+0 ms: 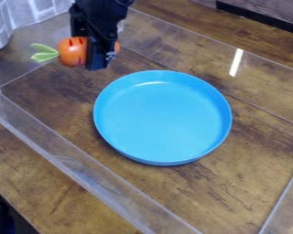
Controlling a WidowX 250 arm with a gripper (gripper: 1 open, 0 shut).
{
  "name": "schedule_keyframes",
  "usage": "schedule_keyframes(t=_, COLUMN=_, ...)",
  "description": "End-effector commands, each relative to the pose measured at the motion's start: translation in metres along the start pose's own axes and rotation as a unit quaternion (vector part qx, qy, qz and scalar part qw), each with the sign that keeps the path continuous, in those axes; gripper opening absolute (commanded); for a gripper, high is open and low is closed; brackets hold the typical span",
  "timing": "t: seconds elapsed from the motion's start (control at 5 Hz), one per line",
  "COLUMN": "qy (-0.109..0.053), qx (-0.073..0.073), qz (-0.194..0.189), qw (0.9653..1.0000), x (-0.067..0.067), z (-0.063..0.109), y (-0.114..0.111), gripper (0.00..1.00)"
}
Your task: Put the carrot in the blue tray
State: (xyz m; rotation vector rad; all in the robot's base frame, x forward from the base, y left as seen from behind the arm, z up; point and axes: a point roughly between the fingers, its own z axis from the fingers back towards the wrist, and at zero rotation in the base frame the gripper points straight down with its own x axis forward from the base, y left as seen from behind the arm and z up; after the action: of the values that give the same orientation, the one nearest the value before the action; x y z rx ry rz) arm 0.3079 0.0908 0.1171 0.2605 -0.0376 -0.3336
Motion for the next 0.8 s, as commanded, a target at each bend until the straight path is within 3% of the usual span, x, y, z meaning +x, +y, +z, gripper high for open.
schedule_keyframes(t=0.0, qy=-0.04, qx=0.019, qz=-0.007, qw=0.999, x=0.001, z=0.034, y=-0.011, gripper=0.0)
schedule_keyframes(t=0.6, qy=-0.065, qx=0.012, qz=-0.034, qw=0.9972, x=0.011, z=0.055, y=-0.078, gripper=0.0)
